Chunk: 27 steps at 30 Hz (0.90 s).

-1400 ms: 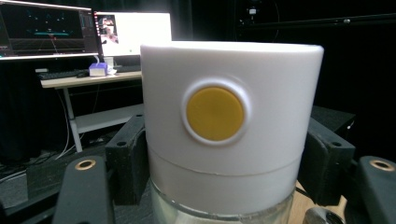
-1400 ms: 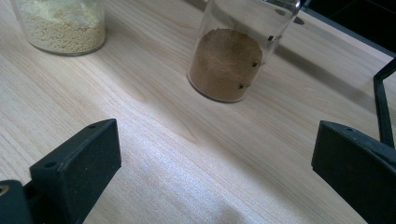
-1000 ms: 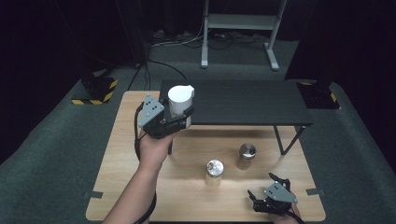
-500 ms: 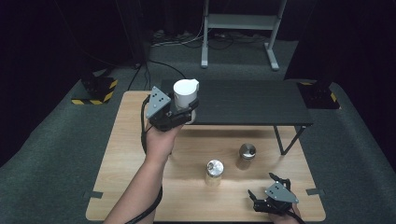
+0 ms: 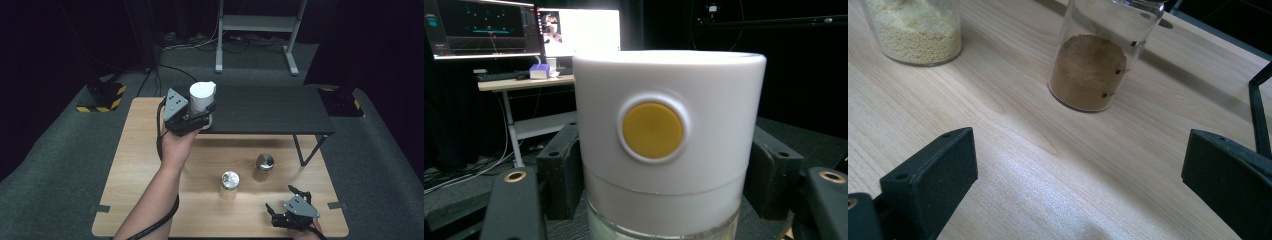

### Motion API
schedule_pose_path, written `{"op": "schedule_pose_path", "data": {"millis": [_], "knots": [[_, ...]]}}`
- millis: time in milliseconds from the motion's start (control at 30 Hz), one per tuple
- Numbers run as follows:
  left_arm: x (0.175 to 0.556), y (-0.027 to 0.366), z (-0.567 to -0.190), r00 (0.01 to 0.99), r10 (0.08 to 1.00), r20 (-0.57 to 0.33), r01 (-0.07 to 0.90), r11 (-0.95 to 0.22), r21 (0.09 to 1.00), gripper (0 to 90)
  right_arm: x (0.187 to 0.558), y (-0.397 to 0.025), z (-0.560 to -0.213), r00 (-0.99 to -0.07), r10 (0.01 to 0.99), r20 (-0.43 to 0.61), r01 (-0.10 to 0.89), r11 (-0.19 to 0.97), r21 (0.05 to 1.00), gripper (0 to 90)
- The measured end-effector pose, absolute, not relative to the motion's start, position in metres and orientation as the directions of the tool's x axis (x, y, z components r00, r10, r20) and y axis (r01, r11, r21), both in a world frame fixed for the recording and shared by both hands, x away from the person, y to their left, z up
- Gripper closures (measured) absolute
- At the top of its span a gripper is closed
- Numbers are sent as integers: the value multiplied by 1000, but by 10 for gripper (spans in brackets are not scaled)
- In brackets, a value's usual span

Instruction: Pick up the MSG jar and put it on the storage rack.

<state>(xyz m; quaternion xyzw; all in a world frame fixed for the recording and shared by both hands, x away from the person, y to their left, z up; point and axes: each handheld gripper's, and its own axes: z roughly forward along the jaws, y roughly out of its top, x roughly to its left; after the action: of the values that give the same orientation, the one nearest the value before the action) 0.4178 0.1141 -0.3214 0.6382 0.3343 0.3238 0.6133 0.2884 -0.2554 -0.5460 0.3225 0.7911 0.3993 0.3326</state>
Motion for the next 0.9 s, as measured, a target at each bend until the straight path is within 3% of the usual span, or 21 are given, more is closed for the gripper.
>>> {"op": "schedule_pose_path", "data": {"millis": [900], "knots": [[436,98,-326,551,834,19,24,-39,999,302,288,-255,-546,-577,770,-273,238,478,845,2]]}}
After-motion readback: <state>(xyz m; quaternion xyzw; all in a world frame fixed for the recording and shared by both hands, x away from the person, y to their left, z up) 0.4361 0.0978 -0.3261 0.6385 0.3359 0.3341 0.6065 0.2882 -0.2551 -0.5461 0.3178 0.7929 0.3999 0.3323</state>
